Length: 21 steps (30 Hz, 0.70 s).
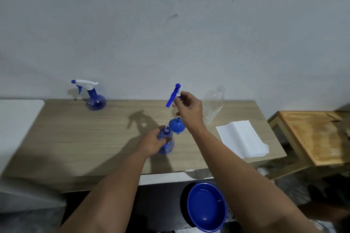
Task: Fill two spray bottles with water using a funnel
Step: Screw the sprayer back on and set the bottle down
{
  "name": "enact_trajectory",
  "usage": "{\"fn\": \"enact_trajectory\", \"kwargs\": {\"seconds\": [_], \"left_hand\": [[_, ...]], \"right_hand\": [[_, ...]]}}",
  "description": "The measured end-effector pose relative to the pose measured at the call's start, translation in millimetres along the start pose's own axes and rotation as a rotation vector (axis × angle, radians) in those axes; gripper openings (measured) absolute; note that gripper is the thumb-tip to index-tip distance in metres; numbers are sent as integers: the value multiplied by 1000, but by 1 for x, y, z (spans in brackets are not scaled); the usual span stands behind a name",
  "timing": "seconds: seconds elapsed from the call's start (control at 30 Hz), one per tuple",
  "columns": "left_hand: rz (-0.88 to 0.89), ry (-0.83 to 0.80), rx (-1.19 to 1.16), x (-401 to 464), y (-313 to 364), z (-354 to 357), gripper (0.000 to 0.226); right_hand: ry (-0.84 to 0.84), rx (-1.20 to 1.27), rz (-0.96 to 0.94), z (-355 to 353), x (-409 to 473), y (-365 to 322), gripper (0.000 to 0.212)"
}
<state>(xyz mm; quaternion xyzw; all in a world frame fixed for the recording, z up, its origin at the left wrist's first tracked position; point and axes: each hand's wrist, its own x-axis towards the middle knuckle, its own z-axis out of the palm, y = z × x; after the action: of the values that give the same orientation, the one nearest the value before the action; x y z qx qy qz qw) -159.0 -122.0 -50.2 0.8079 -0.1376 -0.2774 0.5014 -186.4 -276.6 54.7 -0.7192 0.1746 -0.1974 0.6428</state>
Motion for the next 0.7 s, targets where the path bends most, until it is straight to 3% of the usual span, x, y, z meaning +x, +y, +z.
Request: {"fn": "enact_trajectory", "kwargs": {"seconds": [0.23,0.33,0.43,0.7], "left_hand": [[33,18,-23,-2,-1,0,30],[79,-3,7,1,-6,-3,46],[91,-14,93,2,-10,-5,59],[105,-45,151,0,-13,-10,63]], "right_hand": [[-249,-145,9,-4,-20,47,18],[-345,-185,67,-7,-29,69,21],[-340,-177,97,-11,-37,80,23],[-310,-170,116,-13,-36,87,28]]}}
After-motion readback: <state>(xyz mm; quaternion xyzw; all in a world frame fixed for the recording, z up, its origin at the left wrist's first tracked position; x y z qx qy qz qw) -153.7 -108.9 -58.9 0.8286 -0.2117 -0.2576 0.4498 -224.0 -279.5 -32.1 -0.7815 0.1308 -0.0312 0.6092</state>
